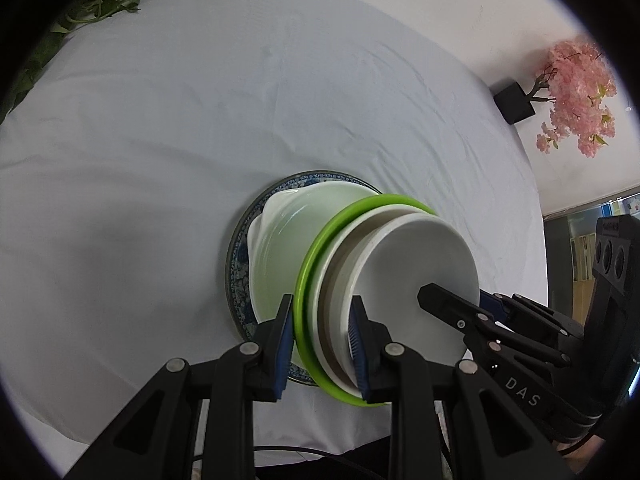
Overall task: Organize plates and bowls
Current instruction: 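Lower the bowl stack onto the dish stack and open the right tool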
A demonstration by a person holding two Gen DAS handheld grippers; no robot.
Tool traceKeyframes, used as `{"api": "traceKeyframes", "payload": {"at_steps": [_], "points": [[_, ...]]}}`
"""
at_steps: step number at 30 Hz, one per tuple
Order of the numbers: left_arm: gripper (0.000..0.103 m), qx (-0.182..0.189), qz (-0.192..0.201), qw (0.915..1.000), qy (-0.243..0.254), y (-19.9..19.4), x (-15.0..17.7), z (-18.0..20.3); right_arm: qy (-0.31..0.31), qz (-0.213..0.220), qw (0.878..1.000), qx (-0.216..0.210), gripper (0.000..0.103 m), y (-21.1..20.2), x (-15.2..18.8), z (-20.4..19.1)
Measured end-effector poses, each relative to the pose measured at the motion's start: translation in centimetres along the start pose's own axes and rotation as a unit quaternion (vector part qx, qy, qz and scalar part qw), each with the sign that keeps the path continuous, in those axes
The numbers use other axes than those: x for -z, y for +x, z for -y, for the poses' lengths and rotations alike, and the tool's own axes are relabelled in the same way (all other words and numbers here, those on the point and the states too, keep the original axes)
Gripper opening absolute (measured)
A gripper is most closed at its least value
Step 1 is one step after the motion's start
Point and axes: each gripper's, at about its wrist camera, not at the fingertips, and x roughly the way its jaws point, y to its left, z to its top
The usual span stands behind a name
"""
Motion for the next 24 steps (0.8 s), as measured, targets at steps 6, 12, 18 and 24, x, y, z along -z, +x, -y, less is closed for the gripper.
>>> {"api": "traceKeyframes", "payload": {"at_steps": [6,12,18,24], "points": [[0.024,-0.008,-0.014,0.9999,-0.004,1.1,-0.5,0.0,0.016,-0.027,0.999,-0.013,0.023,1.2,-0.4,0.8],[0.024,-0.010,-0.011,0.9998,-0.010,1.2,-0.8,-0.1,0.018,-0.029,0.999,-0.017,0.024,2.0,-1.0,0.7],[0.024,-0.007,-0.006,0.9998,-0.017,1.1,-0.7,-0.6,0.011,-0.021,1.000,-0.015,0.024,1.9,-1.4,0.3],[0.028,-0.010,0.030,0.9995,-0.006,-0.2,-0.5,-0.7,0.010,-0.009,1.000,-0.013,0.027,1.4,-1.0,0.1]]}}
